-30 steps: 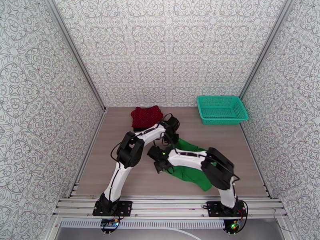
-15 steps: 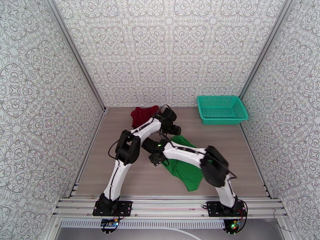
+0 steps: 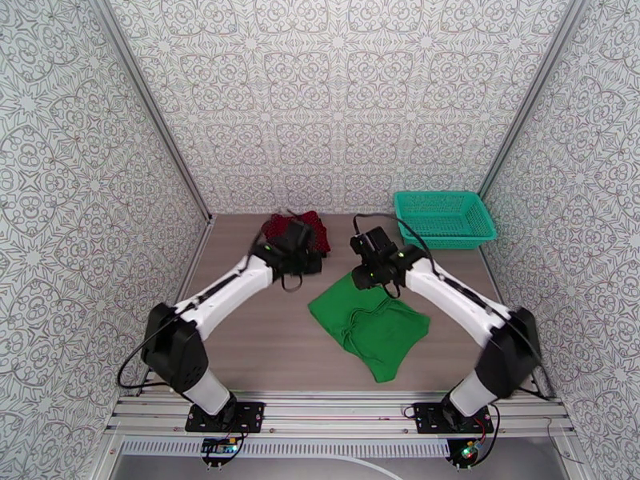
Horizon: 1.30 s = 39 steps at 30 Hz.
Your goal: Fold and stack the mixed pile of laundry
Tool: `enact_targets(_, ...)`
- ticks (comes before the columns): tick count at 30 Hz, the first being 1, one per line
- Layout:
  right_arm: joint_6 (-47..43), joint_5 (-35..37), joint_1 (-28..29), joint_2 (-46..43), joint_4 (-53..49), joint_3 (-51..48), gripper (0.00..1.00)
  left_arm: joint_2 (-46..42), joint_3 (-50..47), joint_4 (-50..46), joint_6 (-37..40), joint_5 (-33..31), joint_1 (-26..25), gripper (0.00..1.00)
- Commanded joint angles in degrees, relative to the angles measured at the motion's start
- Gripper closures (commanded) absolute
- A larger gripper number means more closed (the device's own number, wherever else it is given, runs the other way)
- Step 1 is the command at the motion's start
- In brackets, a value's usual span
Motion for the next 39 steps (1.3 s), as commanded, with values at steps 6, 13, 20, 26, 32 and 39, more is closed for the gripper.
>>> enact_targets(6, -3.25, -2.08, -4.63, 17.35, 3.6, 7.51, 0.57, 4.72, -7.66, 10.03, -12.31, 1.19, -3.9, 0.94)
enact_targets(13, 1.04, 0.47, -5.73, 24.5, 3.81, 10.35, 0.64, 15.4, -3.9, 7.57, -10.24, 0.69, -1.73, 0.94)
enact_targets(20, 10.62, 2.68, -7.15, 25.38, 4.86, 9.23, 0.65, 27.78, 9.77, 0.06, -1.0, -0.65, 3.71, 0.96)
enact_targets(26, 21.09, 2.32, -7.38, 24.1, 10.46, 5.56, 0.65, 35.31, 24.6, -4.42, 8.1, -0.34, 7.37, 0.96)
enact_targets(32, 30.39, 5.78, -7.38, 21.4, 16.22, 1.92, 0.65, 38.56, 34.36, -6.66, 14.85, 0.39, 8.65, 0.94)
enact_targets(39, 32.33, 8.37, -7.38, 19.35, 17.28, 2.9, 0.64, 33.9, 33.82, -6.48, 16.21, 1.24, 8.28, 0.87)
